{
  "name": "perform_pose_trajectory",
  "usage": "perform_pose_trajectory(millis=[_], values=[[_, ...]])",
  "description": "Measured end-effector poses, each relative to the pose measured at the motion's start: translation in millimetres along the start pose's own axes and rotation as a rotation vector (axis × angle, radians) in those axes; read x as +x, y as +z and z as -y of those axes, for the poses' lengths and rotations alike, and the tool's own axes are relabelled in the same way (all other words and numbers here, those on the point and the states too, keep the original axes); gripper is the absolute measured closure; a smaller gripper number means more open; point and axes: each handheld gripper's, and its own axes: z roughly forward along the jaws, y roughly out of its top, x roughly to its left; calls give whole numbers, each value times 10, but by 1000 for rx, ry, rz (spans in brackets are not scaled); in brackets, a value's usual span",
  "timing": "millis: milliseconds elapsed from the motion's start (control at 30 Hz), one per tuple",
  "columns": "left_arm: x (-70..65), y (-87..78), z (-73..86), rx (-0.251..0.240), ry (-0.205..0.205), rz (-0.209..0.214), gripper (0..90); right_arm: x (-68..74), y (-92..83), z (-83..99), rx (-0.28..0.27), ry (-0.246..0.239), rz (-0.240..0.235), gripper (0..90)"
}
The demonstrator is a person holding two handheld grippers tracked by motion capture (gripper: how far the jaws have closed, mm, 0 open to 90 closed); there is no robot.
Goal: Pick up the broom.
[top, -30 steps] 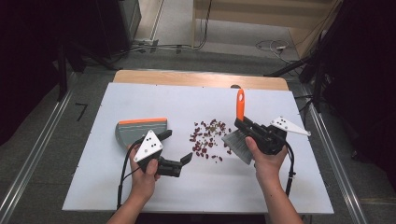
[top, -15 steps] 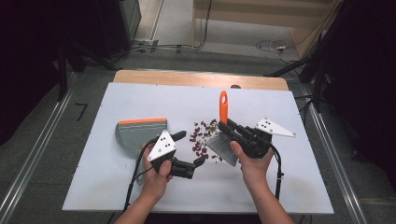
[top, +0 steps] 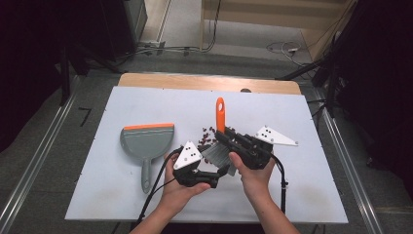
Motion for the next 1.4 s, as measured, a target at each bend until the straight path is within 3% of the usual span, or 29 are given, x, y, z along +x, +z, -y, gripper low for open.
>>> perform_pose_trajectory(millis=[67, 200, 300, 633, 800, 867, 1000, 1233, 1400], values=[[-16, 10, 7, 2, -1, -5, 232, 32, -1, -8, -7, -4, -5, 699], [-43, 19, 30, -10, -10, -42, 447, 69, -15, -22, -22, -3, -1, 699], [-47, 16, 29, -12, -15, -42, 540, 74, -23, -17, -25, -1, 8, 700], [-7, 25, 25, 13, -36, 2, 817, 81, -9, -1, -26, -7, 2, 699], [51, -19, 20, 27, -21, 6, 852, 94, -6, -7, -16, -41, 10, 678], [74, -40, 19, 21, -22, 13, 856, 83, 2, -26, 0, -60, 2, 606], [152, -95, -22, 21, -22, 38, 857, -8, -17, -74, 27, -50, -59, 492], [347, -242, -104, 26, -3, 90, 858, -208, -131, -129, 71, -85, -152, 485], [457, -315, -129, 54, 31, 147, 857, -325, -167, -152, 103, -78, -232, 489]])
